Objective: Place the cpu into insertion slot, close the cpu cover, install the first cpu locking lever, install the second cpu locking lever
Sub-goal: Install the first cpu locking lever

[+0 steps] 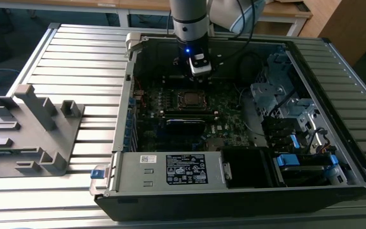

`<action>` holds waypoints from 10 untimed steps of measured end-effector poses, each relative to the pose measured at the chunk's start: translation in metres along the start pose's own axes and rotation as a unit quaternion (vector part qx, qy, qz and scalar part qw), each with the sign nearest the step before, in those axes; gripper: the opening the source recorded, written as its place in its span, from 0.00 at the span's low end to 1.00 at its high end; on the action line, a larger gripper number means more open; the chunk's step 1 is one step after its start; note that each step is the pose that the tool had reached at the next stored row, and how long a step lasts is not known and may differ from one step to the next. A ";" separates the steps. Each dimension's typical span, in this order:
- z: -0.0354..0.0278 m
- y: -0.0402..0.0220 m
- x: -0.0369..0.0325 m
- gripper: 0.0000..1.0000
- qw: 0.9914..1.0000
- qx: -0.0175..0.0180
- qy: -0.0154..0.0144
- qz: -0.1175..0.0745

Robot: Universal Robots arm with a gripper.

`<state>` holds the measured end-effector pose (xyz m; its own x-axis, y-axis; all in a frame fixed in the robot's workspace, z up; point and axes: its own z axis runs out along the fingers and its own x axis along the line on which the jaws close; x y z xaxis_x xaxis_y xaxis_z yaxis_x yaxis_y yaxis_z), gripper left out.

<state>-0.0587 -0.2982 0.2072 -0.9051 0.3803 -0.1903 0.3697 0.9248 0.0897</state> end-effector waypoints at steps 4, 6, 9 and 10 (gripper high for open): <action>-0.0015 0.0002 -0.0003 0.11 1.000 0.000 0.000 0.000; -0.0015 0.0002 -0.0003 0.11 1.000 0.000 0.000 0.000; -0.0014 0.0002 -0.0006 0.11 1.000 0.004 0.009 0.000; -0.0012 0.0003 -0.0007 0.11 1.000 0.006 0.016 0.000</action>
<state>-0.0582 -0.2982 0.2086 -0.9111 0.3804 -0.1589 0.3726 0.9248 0.0770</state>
